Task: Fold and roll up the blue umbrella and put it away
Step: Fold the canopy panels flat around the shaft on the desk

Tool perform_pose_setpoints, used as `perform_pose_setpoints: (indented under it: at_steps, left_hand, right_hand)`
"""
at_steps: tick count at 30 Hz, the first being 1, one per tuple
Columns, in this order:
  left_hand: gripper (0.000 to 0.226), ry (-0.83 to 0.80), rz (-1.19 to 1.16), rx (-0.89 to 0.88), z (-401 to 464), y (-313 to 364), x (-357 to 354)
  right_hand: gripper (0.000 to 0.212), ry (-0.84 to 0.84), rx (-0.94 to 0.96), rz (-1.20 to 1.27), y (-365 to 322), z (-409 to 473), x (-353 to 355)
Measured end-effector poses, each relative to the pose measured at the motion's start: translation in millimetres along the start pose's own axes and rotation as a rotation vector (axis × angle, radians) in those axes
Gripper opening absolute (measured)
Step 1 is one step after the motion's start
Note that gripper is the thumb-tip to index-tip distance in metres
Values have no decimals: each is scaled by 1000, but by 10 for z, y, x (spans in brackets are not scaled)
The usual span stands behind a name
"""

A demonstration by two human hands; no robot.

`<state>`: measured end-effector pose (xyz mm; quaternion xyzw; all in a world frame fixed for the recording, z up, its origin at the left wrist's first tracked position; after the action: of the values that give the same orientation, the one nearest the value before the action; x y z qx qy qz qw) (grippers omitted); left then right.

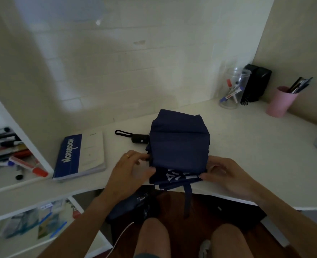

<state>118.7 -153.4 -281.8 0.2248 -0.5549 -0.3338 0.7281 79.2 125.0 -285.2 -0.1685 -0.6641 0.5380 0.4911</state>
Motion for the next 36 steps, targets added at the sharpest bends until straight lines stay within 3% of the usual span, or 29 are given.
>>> perform_pose_setpoints:
  at_steps: [1, 3, 5, 8, 10, 14, 17, 20, 24, 29, 36]
  left_hand:
    - [54, 72, -163, 105, -9, 12, 27]
    - [63, 102, -458, 367, 6, -23, -91]
    - [60, 82, -564, 518, 27, -17, -223]
    - [56, 68, -327, 394, 87, 107, -195]
    - [51, 45, -300, 249, 112, 177, -210]
    - [30, -16, -194, 83, 88, 157, -268]
    - [44, -75, -240, 70, 96, 111, -320]
    - [49, -114, -217, 64, 108, 131, -362]
    - [53, -144, -178, 82, 95, 85, -387]
    - [59, -177, -171, 101, 95, 31, -383]
    - [65, -229, -228, 147, 115, -7, -367]
  right_hand:
    - [15, -11, -14, 7, -5, 3, -17]
    - [47, 6, -40, 2, 24, 14, -15]
    - [64, 41, -49, -58, 36, 23, 13]
    - [60, 59, -49, -95, 29, 35, 21]
    - [55, 66, -68, -79, 39, 47, 25]
    - [22, 163, -123, 138, 95, 76, 52]
    - [35, 334, -201, 235, 167, 85, 98]
    - [42, 414, -154, 259, 137, 79, 129]
    - [26, 331, -110, 67, 129, 94, 131]
    - [21, 211, -188, -75, 163, 150, 68]
    - [66, 47, -234, -96, 147, 126, -9]
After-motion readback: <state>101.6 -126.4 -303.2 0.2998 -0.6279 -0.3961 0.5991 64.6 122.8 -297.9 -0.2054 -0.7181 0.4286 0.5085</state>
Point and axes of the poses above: each hand's wrist, its own z-axis towards the middle knuckle, its own x-axis out of the back of the hand, y = z × x, the point moved 9 cm from there along z, towards the middle knuckle, and after that the axes turned 4 degrees about -y, right-handed, at the moved point
